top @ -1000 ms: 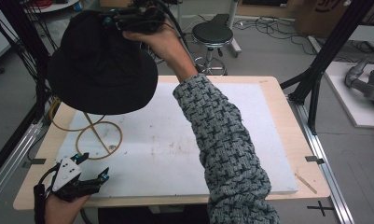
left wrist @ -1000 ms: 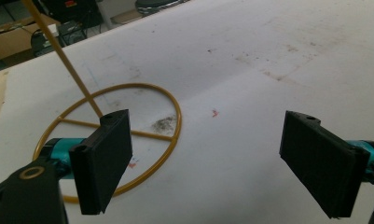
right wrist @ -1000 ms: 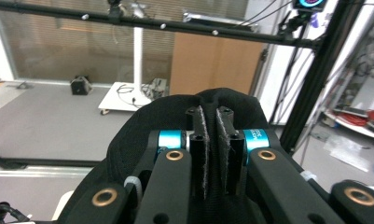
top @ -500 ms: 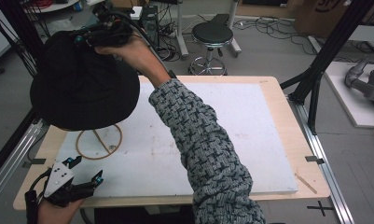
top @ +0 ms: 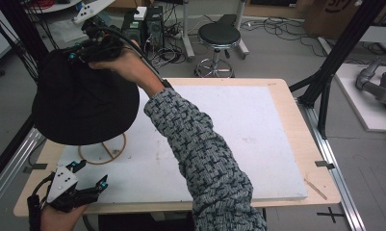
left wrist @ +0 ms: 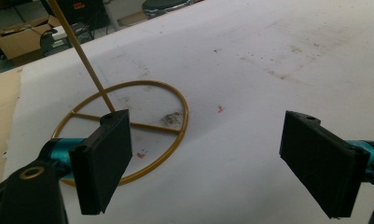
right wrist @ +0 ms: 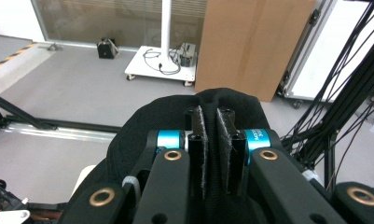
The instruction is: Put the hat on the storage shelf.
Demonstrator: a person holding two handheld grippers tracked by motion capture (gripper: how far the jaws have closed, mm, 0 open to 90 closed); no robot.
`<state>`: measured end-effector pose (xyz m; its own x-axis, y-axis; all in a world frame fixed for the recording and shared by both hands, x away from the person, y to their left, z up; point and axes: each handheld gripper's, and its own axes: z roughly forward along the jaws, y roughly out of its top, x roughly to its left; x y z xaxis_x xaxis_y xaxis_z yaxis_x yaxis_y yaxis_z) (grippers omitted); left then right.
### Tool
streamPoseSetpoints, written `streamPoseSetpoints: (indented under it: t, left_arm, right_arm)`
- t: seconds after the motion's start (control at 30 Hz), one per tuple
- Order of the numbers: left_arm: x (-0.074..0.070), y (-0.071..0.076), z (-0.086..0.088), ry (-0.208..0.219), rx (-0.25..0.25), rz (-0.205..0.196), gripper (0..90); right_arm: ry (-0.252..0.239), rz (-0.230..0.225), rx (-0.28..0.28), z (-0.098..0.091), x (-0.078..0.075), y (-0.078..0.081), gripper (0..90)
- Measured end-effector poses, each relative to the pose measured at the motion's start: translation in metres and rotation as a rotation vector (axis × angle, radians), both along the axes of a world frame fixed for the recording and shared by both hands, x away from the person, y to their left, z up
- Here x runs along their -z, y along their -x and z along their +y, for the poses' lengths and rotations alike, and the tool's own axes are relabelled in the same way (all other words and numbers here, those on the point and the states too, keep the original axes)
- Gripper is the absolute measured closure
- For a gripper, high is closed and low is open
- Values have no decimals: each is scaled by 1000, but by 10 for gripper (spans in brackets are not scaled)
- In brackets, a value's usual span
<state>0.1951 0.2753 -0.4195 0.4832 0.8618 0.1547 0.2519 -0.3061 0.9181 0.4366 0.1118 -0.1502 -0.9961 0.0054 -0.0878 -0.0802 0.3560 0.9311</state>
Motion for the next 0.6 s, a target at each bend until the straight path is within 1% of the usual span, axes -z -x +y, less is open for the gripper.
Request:
streamPoseSetpoints:
  t: [0.07,0.13,0.17,0.3,0.33,0.5,0.6]
  left_arm:
    - [0,0,0,0,2,-2,172]
    - [0,0,0,0,2,-2,172]
    - [0,0,0,3,1,-4,172]
    - [0,0,1,1,3,-1,172]
    - [0,0,1,0,2,-1,172]
    - [-1,2,2,1,-1,-5,172]
    - [-1,2,2,4,-3,-7,172]
  right_arm:
    - [9,-4,-3,3,3,1,847]
    - [24,3,-2,4,6,1,847]
    - [24,-5,-6,5,7,0,847]
    - [33,6,-5,6,8,1,846]
    - [31,-2,-6,7,9,1,846]
    - [63,-2,-3,9,11,4,842]
    - [61,-3,-3,9,13,4,840]
